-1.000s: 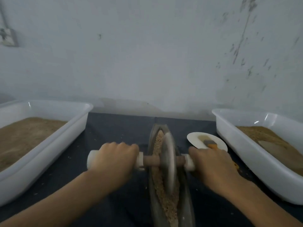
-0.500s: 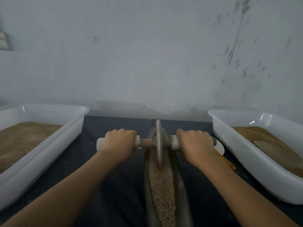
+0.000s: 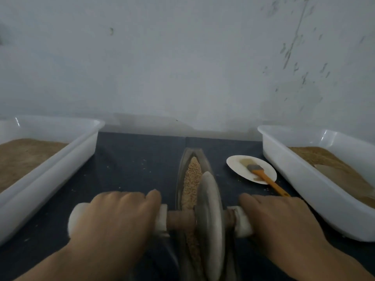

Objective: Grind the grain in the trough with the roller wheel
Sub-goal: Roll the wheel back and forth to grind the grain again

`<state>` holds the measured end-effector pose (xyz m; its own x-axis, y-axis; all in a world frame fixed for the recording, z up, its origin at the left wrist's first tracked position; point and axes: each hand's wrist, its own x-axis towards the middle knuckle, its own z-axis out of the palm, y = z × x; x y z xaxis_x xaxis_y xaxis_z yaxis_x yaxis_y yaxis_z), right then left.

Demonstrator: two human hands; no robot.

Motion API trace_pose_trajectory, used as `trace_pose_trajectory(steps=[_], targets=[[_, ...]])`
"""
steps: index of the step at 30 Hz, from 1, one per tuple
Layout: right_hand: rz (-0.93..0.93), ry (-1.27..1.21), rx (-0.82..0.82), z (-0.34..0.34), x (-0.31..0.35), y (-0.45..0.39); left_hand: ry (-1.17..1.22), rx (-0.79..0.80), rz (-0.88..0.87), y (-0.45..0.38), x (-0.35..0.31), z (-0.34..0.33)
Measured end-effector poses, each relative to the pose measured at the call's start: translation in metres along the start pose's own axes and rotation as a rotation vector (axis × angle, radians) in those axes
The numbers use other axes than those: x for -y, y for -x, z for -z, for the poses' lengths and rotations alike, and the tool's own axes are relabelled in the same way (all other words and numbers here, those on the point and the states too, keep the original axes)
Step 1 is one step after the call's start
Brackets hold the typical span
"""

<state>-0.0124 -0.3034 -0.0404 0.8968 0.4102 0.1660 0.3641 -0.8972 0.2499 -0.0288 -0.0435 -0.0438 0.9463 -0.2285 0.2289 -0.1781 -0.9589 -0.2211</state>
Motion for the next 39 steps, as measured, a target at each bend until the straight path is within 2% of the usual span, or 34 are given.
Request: trace_pose_trajectory(steps=[5,9,12,16,18,20,21,24,28,32,35,39], targets=[[-0.070,-0.026,-0.227,-0.033,-0.013,-0.066,0.004,-0.082,0.098,-0.082,0.007,-0.032],[-0.159,0.072,-0.232,-0.034,-0.022,-0.115,0.024,-0.113,0.150,-0.121,0.013,-0.040],[-0.150,0.043,-0.215,-0.033,-0.021,-0.105,-0.013,-0.114,0.115,-0.104,0.010,-0.037],[0.026,0.007,-0.244,-0.023,-0.011,-0.037,0.017,-0.042,-0.004,-0.037,0.004,-0.014],[0.007,-0.001,-0.112,-0.008,-0.005,-0.012,0.012,-0.032,-0.065,-0.005,0.001,0.003],[-0.046,-0.034,0.088,-0.007,-0.004,0.002,-0.021,0.020,-0.080,0.011,-0.002,0.012],[-0.054,-0.026,0.111,-0.003,-0.002,0.004,-0.037,0.044,-0.068,0.012,-0.003,0.013],[-0.036,-0.037,-0.003,-0.010,-0.002,-0.009,-0.009,-0.021,-0.016,-0.008,-0.001,0.000],[-0.094,0.011,-0.174,-0.030,-0.014,-0.066,-0.015,-0.106,0.084,-0.078,0.007,-0.032],[-0.182,0.061,-0.212,-0.039,-0.024,-0.119,-0.043,-0.148,0.139,-0.126,0.013,-0.038],[-0.180,0.026,-0.182,-0.041,-0.025,-0.110,-0.077,-0.143,0.092,-0.118,0.010,-0.032],[-0.002,-0.022,-0.191,-0.030,-0.015,-0.047,0.012,-0.036,-0.013,-0.058,0.007,-0.020]])
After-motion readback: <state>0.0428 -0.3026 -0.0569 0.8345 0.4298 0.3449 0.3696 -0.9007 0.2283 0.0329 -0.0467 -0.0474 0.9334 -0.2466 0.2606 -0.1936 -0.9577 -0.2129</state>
